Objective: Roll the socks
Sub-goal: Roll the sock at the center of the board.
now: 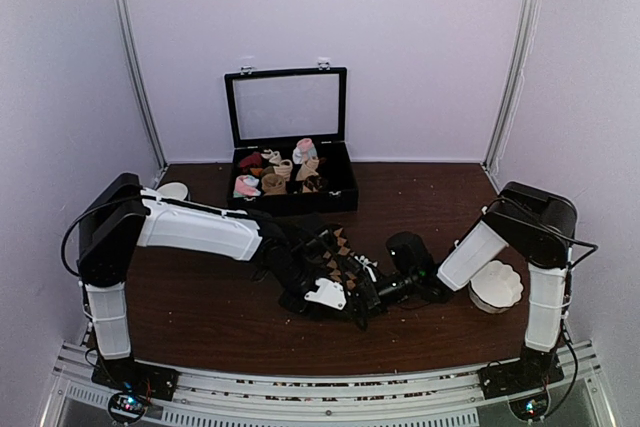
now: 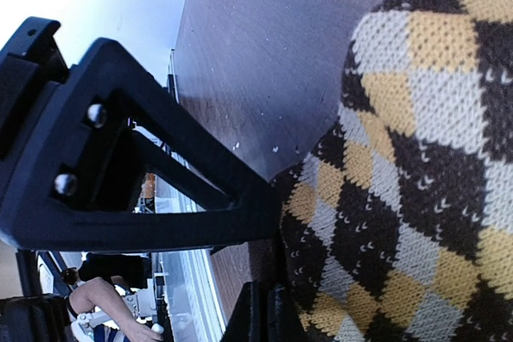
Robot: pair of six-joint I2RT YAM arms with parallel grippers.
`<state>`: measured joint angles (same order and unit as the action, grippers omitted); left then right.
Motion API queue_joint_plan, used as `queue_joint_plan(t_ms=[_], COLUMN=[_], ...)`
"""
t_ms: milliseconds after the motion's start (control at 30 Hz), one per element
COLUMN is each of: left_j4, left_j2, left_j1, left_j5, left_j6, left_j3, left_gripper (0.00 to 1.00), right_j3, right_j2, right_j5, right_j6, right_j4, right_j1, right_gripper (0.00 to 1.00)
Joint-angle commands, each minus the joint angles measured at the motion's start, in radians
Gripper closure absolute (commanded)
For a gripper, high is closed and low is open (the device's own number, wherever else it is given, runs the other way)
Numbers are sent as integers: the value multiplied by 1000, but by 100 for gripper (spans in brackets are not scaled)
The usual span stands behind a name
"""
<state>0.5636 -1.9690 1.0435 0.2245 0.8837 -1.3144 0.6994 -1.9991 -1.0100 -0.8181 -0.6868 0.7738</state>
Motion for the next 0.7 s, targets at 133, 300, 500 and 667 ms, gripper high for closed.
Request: queue_joint_plan(t_ms=[133, 300, 500, 667], left_j4=[-8, -8, -52, -32], left_j2=[58, 45, 16, 16], left_j1=[12, 23, 23, 20], left_j5=[42, 36, -36, -24], left_j6=[-46, -44, -81, -94], left_j3=[27, 53, 45, 17], left_gripper=[58, 65, 65, 65], right_j3=[-55, -60, -66, -71], right_j2=[-63, -65, -62, -59], right_j5=[44, 42, 42, 38], right_j6=[-2, -5, -10, -10], right_j4=[89, 80, 69, 64], right_j1=[-12, -12, -13, -12], right_gripper=[100, 100, 100, 100])
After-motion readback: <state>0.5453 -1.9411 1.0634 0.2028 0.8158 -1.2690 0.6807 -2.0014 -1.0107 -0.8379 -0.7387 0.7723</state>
